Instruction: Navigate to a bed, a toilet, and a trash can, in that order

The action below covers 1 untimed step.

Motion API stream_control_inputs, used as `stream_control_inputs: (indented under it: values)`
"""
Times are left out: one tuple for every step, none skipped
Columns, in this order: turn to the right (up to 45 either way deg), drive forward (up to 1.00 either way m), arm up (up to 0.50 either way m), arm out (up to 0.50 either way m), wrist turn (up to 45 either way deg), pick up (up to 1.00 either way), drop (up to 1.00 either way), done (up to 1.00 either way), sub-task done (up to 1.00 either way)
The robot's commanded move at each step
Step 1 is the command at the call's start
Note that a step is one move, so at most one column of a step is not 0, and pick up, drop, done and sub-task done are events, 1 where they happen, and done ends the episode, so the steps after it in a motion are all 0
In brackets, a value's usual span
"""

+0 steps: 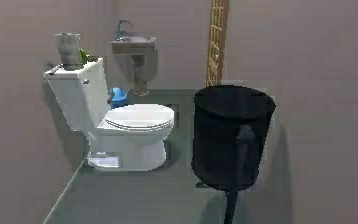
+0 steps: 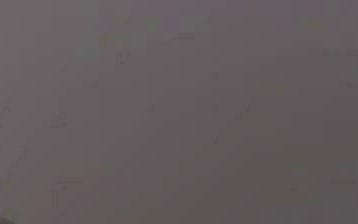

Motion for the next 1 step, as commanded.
stream_control_inputs:
  values:
    - [-45.0, 0.00, 0.00, 0.00, 0.0, 0.00, 0.00, 0.00, 0.00]
